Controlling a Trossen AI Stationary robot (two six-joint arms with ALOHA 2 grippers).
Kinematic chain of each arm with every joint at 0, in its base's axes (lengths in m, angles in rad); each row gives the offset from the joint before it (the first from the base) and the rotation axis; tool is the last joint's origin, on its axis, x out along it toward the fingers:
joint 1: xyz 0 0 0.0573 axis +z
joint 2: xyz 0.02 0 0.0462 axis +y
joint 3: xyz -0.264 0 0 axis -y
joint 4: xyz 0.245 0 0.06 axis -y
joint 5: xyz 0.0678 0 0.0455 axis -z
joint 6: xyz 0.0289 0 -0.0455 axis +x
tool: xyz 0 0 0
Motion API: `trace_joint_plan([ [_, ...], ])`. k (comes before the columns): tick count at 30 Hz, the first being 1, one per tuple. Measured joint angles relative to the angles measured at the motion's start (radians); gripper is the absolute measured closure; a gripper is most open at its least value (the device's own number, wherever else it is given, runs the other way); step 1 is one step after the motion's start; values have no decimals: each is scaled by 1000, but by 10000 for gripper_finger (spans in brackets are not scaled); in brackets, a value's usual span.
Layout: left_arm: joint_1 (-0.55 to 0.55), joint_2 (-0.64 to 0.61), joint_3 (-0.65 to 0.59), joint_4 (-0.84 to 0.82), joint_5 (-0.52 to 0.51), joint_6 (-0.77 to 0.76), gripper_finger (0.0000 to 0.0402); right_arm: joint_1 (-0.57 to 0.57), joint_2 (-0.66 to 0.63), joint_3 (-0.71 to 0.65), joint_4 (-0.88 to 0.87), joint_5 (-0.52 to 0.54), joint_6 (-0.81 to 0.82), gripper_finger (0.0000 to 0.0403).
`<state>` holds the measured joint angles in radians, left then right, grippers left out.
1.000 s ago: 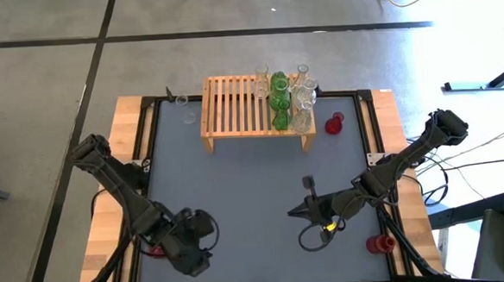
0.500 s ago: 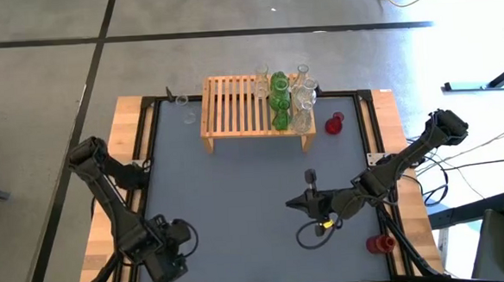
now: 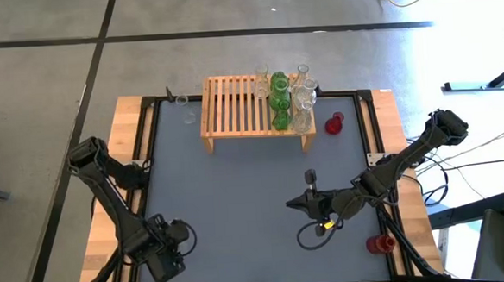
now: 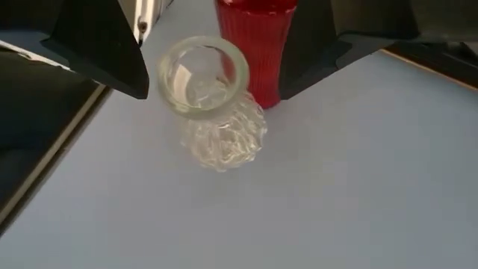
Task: Sort vases onto shelf
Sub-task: Put the transparent vase on the shelf aligned with the other transparent vase
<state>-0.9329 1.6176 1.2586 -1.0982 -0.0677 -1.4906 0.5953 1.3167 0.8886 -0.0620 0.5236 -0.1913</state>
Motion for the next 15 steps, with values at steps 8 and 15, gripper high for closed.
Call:
trace_joint_plan([
  [8, 1, 0, -53, 58, 17, 0, 164, 0, 0, 0, -23, 0, 2, 391],
  [15, 1, 0, -57, 65, -27, 49, 246, 0, 0, 0, -23, 0, 2, 391],
])
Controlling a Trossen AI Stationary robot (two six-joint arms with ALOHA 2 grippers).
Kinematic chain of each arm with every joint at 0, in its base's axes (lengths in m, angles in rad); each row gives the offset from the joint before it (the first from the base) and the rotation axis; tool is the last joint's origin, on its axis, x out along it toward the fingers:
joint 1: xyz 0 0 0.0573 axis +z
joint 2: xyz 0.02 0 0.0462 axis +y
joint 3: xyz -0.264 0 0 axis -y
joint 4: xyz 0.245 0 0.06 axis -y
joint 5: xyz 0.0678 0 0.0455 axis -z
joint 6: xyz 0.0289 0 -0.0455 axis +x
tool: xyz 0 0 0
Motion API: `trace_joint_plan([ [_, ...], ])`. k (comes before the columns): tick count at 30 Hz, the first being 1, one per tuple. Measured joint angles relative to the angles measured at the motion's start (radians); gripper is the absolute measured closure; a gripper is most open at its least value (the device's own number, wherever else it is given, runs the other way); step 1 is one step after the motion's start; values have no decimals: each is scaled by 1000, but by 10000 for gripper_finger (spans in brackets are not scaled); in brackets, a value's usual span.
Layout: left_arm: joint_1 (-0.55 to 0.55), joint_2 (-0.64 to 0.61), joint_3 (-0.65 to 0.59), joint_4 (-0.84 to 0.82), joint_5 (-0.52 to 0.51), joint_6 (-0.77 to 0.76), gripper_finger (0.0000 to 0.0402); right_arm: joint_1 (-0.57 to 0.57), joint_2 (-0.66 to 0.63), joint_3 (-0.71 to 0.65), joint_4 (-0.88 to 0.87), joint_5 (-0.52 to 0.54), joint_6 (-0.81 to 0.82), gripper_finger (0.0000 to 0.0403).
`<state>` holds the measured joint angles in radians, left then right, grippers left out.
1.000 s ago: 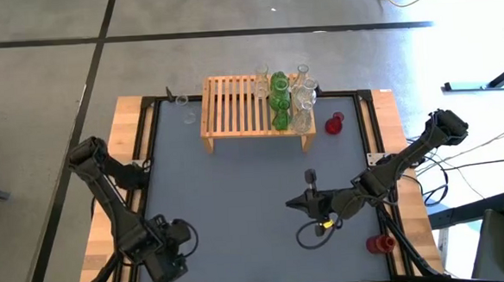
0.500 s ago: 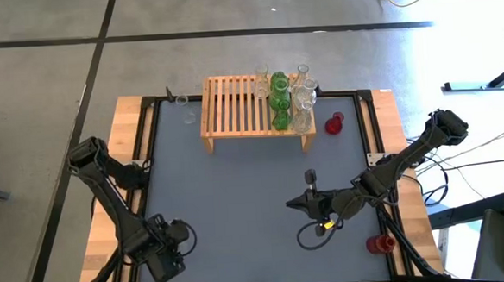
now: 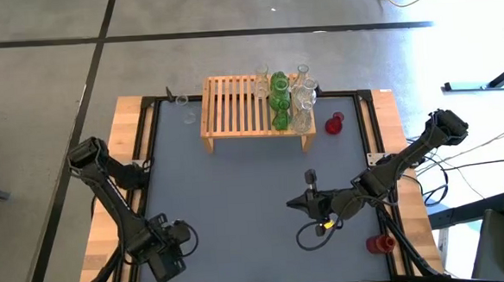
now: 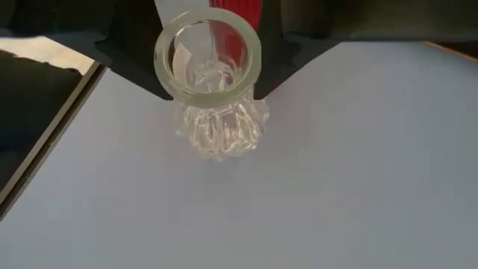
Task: Sort vases onto shelf
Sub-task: Put the transparent vase on the shelf aligned with the other transparent vase
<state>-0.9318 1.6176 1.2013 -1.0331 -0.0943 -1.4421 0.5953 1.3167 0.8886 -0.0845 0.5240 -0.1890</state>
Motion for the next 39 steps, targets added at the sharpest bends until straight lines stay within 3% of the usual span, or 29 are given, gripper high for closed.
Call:
trace_joint_plan([
  [8, 37, -2, 65, -6, -76, 45, 243, 0, 0, 0, -39, 0, 1, 391],
  [14, 126, -3, 135, -4, -135, 172, 236, -13, 3, 1, -38, -10, 26, 391],
  [21, 260, -4, 156, 14, -159, 394, 241, -75, 70, 1, -21, -197, 65, 391],
  [30, 379, -4, 156, 79, -189, 670, 236, -138, 239, 1, 220, -204, 29, 391],
  [39, 410, -2, 156, 148, -248, 819, 234, -213, 424, 1, 525, -203, -26, 391],
])
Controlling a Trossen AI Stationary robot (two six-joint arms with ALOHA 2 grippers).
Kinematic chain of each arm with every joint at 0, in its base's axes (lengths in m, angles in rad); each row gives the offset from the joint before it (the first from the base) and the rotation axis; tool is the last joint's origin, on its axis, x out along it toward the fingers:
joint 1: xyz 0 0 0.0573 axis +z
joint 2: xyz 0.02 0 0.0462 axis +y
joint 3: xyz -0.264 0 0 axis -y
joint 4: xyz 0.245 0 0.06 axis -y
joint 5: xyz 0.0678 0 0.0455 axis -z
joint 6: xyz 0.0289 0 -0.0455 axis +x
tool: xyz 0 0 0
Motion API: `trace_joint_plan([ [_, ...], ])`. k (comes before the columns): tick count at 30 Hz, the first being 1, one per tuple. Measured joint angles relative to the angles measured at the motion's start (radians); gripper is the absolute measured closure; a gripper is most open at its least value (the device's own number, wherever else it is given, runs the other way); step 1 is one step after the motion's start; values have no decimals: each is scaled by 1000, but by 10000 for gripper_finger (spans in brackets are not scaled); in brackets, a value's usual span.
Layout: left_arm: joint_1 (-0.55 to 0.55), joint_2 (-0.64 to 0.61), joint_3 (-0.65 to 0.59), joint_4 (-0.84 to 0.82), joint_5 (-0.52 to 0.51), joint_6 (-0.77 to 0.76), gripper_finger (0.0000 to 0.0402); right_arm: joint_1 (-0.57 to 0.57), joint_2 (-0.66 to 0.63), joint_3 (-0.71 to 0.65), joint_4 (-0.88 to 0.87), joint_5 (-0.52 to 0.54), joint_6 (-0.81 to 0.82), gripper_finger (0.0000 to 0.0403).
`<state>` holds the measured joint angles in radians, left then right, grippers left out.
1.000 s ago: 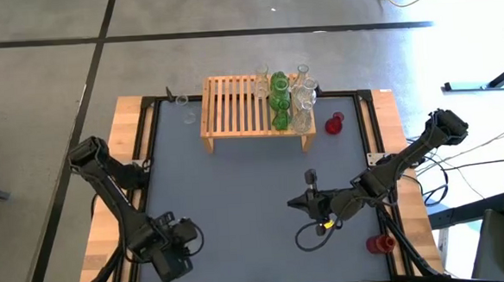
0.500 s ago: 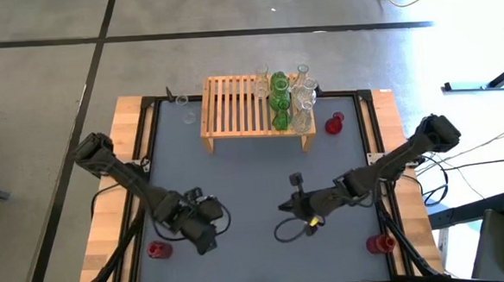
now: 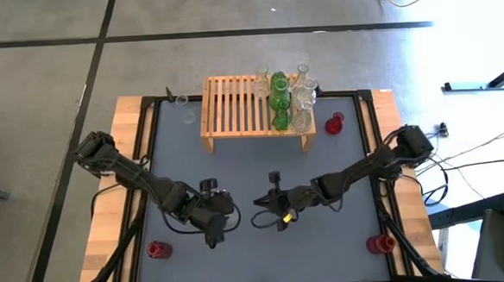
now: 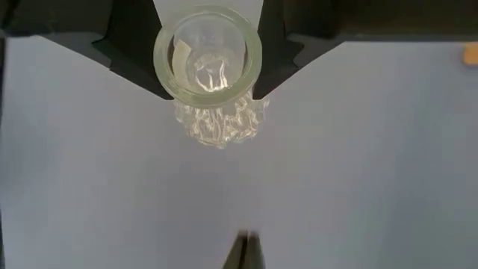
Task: Sort vases onto shelf
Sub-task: Put the transparent vase on the shelf aligned with the other transparent vase
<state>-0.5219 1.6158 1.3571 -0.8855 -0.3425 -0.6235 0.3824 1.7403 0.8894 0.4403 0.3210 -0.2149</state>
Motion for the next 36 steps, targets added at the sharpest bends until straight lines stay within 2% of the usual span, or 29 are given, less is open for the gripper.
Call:
trace_joint_plan([
  [3, -8, 1, -14, 47, -42, 41, 234, -4, 37, 0, 54, -2, -1, 391],
  [15, -4, 2, -167, 261, -80, 140, 233, -5, 149, 0, 189, 0, 26, 391],
  [20, -4, 2, -176, 346, -117, 186, 233, -25, 184, 0, 222, -12, 27, 391],
  [36, 11, 2, -193, 450, -206, 247, 233, -43, 230, 0, 270, -18, 35, 391],
])
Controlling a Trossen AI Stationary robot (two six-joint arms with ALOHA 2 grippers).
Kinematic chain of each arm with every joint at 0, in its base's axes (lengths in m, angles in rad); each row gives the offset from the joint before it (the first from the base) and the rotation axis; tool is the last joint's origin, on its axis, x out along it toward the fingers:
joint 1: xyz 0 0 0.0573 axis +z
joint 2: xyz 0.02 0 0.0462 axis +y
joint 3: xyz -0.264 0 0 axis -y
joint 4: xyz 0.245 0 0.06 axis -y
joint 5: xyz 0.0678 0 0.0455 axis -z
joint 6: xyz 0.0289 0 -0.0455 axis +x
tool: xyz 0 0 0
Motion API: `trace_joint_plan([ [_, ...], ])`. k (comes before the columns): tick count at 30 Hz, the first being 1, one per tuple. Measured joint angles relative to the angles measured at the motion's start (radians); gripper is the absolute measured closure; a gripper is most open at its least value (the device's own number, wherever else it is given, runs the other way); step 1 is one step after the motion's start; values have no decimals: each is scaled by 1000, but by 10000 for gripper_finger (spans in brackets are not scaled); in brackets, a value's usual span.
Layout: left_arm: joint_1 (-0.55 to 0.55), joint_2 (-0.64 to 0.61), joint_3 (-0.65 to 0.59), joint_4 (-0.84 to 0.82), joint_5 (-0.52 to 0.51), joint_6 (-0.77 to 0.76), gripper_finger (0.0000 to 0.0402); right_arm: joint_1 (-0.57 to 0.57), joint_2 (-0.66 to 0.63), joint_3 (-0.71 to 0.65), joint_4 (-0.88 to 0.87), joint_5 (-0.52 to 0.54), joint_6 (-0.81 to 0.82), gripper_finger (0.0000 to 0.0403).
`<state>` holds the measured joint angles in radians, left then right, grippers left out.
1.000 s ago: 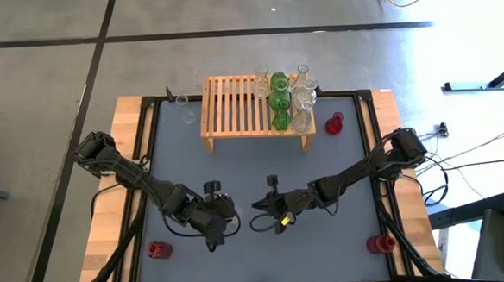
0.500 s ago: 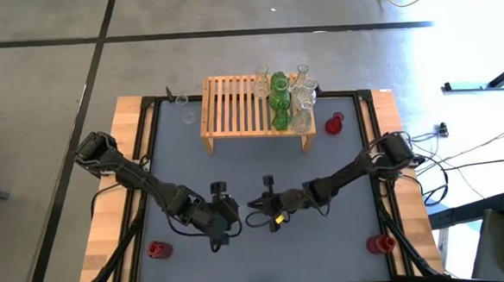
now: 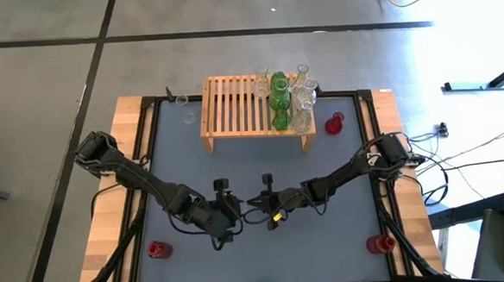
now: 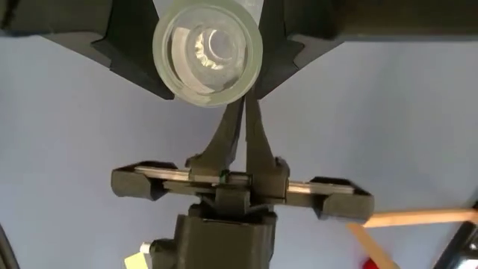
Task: Sort vases onto shelf
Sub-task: Put the transparent vase on the shelf aligned with the other transparent vase
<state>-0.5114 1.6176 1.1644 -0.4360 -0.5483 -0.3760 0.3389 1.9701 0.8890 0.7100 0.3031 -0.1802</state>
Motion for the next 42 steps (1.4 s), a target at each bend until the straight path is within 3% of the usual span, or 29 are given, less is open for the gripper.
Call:
trace_joint_plan([
  [14, 5, 0, -154, 314, -49, 63, 233, -6, 0, -1, 0, 0, 0, 391],
  [18, 7, -11, -154, 313, -40, 73, 233, 4, -19, -1, -42, 65, -25, 391],
  [24, 22, -80, -154, 310, -11, 84, 233, 63, -188, 0, -192, 238, -99, 391],
  [29, 69, -164, -154, 313, 44, 128, 233, 124, -406, 1, -403, 336, -134, 391],
  [36, 236, -246, -99, 289, 149, 249, 233, 204, -672, 1, -684, 359, -35, 391],
  [42, 447, -249, 1, 283, 304, 368, 233, 262, -734, 1, -752, 350, 76, 391],
])
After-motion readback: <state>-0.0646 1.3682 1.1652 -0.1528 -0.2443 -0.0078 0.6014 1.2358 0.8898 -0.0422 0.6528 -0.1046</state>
